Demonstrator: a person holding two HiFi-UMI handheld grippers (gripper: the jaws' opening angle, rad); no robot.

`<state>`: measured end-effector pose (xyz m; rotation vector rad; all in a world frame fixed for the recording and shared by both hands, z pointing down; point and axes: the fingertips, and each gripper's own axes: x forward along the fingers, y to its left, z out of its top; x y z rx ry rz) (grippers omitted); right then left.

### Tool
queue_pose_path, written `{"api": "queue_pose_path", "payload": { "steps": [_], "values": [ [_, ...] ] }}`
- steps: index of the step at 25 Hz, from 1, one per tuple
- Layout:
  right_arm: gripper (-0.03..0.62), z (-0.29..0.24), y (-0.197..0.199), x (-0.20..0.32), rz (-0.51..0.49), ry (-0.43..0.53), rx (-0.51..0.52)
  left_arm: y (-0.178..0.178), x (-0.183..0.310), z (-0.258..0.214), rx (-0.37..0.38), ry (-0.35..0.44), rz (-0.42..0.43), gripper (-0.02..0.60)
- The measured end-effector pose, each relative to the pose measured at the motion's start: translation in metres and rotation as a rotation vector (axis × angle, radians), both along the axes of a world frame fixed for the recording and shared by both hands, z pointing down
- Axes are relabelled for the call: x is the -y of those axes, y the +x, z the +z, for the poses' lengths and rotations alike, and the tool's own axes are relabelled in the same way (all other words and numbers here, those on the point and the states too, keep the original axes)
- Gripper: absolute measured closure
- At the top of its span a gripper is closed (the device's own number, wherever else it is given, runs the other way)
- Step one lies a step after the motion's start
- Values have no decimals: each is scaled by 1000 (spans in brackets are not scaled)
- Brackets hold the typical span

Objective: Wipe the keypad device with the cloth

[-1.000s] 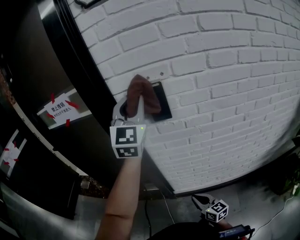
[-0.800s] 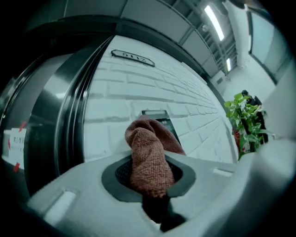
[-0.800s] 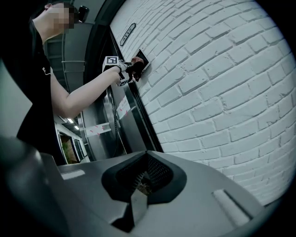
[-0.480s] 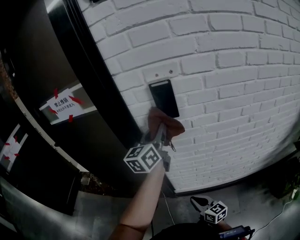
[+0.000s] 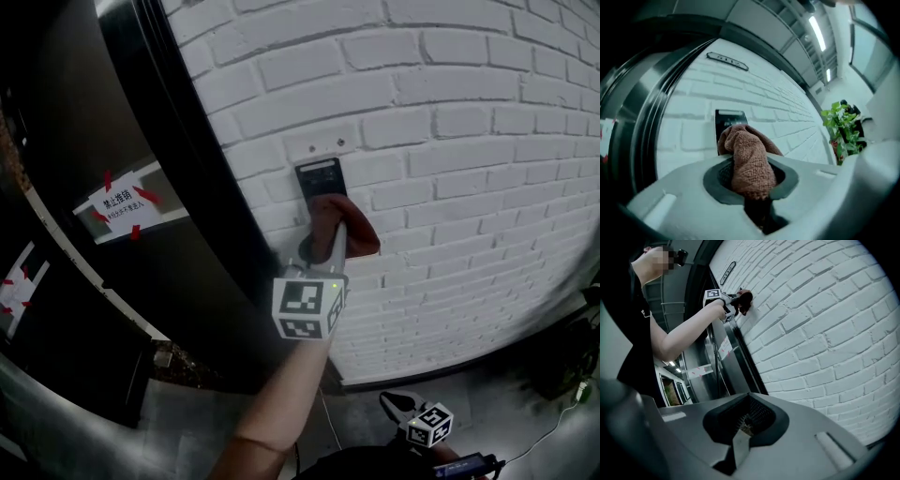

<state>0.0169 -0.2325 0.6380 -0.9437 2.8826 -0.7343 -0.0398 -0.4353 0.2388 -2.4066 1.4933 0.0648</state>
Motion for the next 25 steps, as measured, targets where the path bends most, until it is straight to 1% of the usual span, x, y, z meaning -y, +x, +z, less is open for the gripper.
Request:
{"api": "queue_pose_path", "payload": {
  "steps": [2, 3, 5, 6, 7, 9, 10, 11, 13, 14, 15, 16, 18, 21, 23, 25],
  "values": [
    [592, 4, 5, 2, 10, -20, 7, 1, 2, -31, 125, 65, -38, 515],
    [592, 6, 6, 3, 14, -22, 4, 4, 3, -45, 208, 97, -63, 515],
    [592, 7, 8, 5, 15, -18, 0, 8, 4, -71, 378, 170, -146, 515],
    [592, 6, 8, 6, 12, -15, 3, 4, 5, -83, 432, 208, -198, 515],
    [592, 5, 8, 7, 7, -13, 6, -5, 5, -94, 453, 236, -244, 515],
    [592, 7, 12, 7, -1, -21, 11, -22, 5, -106, 452, 257, -297, 515],
    [592, 9, 14, 7, -3, -29, 13, -24, 5, -104, 467, 261, -312, 515],
    [592, 11, 16, 7, -4, -37, 15, -20, 5, -95, 509, 266, -326, 515],
    [592, 14, 19, 7, -7, -47, 22, -5, 7, -62, 640, 275, -351, 515],
    [592, 14, 20, 8, -12, -47, 27, 3, 7, -43, 693, 277, -355, 515],
    [592, 13, 21, 9, -19, -44, 31, 9, 8, -25, 723, 275, -352, 515],
    [592, 12, 21, 11, -26, -41, 34, 10, 9, -10, 734, 264, -347, 515],
    [592, 12, 23, 12, -37, -41, 40, 1, 9, 14, 718, 207, -339, 515],
    [592, 18, 24, 8, -54, -58, 49, -20, 4, 57, 667, 55, -297, 515],
    [592, 25, 23, 7, -73, -67, 57, -21, -8, 88, 601, -45, -225, 515],
    [592, 30, 19, 4, -98, -81, 65, -17, -28, 122, 503, -139, -136, 515]
  ]
}}
